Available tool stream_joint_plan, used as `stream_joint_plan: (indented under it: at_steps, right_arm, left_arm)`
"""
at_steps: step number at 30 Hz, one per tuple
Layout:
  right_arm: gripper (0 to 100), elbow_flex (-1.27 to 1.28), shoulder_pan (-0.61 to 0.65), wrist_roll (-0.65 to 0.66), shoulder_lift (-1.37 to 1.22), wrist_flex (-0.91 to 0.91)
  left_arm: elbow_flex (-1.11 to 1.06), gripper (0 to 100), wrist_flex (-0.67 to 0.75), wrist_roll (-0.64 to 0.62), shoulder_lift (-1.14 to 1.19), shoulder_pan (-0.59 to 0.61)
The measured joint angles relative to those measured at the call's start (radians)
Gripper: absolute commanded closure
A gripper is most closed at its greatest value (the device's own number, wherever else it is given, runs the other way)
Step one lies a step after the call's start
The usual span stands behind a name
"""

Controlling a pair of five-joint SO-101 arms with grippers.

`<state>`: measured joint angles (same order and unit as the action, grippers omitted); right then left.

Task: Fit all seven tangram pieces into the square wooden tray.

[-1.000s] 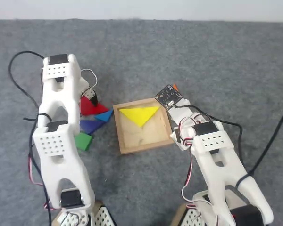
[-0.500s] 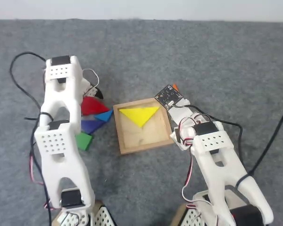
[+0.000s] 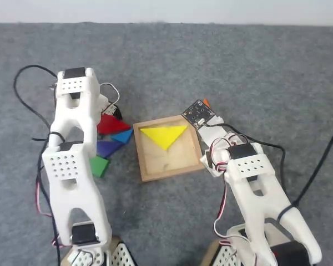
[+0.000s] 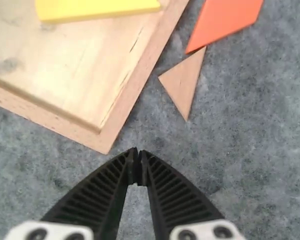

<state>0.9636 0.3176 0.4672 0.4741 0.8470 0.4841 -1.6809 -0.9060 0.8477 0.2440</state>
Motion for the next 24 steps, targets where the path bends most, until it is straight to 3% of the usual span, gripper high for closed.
stream_joint_plan:
  at_steps: [14,19,24]
  right_arm:
    - [98.9,0.0,-0.005,0.0,0.0,0.0]
    - [98.9,0.0,-0.005,0.0,0.0,0.0]
    - [98.9,0.0,-0.003,0.0,0.0,0.0]
  left_arm:
    - [0.003,78,0.002,-0.002,-0.002,-0.002]
    - [0.057,69,-0.02,0.107,0.014,-0.002]
    - [0.075,68,-0.035,0.272,0.02,0.023]
